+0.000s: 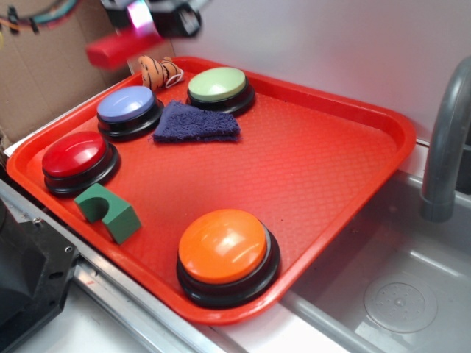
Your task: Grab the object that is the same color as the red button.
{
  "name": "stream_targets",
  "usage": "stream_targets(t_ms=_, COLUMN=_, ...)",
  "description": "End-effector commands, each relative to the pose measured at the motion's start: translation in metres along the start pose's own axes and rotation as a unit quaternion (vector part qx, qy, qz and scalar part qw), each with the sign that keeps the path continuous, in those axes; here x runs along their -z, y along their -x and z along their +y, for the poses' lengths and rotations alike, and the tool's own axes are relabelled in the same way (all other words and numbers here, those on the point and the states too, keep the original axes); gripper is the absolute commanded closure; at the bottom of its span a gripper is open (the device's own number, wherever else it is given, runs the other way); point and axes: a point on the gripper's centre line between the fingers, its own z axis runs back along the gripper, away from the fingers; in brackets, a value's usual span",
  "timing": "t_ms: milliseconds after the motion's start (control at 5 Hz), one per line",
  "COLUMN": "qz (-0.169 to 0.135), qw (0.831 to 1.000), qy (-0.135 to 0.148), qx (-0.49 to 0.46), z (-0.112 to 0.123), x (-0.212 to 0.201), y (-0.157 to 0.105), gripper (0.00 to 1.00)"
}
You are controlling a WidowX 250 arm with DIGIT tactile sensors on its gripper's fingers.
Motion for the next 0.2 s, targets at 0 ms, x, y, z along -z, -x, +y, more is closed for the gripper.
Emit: stream_targets(t_ms=0, qz=-0.073, qw=0.996, qy=0.047, qx=0.022, z=0.028, x=-0.0399, y=-0.0107, gripper=1.0)
